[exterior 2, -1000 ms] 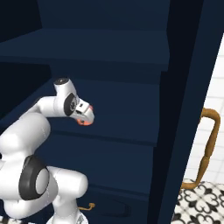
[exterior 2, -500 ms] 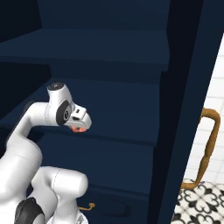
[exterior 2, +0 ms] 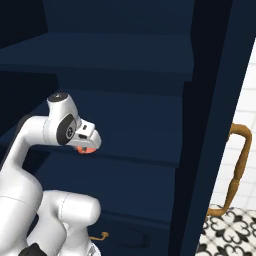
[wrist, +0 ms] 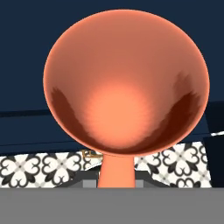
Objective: Pick the kettle from the counter and place it on the tray. Then pick the mug from the cabinet and place it on the tray. Then close the cabinet doors.
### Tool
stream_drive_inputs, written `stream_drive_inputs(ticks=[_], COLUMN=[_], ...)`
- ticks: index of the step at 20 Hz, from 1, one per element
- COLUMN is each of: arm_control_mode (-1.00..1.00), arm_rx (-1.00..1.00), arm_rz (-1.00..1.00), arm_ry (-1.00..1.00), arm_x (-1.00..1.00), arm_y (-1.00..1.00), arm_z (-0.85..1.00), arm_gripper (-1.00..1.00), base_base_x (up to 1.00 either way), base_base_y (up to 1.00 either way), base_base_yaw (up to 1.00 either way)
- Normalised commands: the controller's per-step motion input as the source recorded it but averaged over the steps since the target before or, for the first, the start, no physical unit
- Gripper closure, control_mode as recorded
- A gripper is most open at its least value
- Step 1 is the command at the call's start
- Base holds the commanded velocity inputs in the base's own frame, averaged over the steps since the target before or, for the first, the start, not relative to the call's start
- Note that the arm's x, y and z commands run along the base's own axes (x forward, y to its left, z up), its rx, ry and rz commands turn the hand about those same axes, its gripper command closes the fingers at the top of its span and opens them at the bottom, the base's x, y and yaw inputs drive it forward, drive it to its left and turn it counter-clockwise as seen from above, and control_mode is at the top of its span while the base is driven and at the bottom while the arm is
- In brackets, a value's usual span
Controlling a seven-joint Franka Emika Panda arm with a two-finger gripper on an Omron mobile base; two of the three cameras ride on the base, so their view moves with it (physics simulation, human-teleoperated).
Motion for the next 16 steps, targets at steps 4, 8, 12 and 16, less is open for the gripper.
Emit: stream_drive_inputs(ticks=[4, 8, 12, 16], arm_control_mode=[-1.0, -1.0, -1.0, -1.0], arm_rx=[0.0, 0.0, 0.0, 0.0], arm_rz=[0.0, 0.0, 0.0, 0.0], arm_ry=[0.0, 0.0, 0.0, -0.01], arm_x=[0.0, 0.0, 0.0, -0.09], arm_y=[0.0, 0.0, 0.0, 0.0], arm_z=[0.0, 0.0, 0.0, 0.0], arm_gripper=[1.0, 1.0, 1.0, 1.0], base_base_x=[0.0, 0.0, 0.0, 0.0], base_base_y=[0.0, 0.0, 0.0, 0.0], base_base_yaw=[0.0, 0.0, 0.0, 0.0])
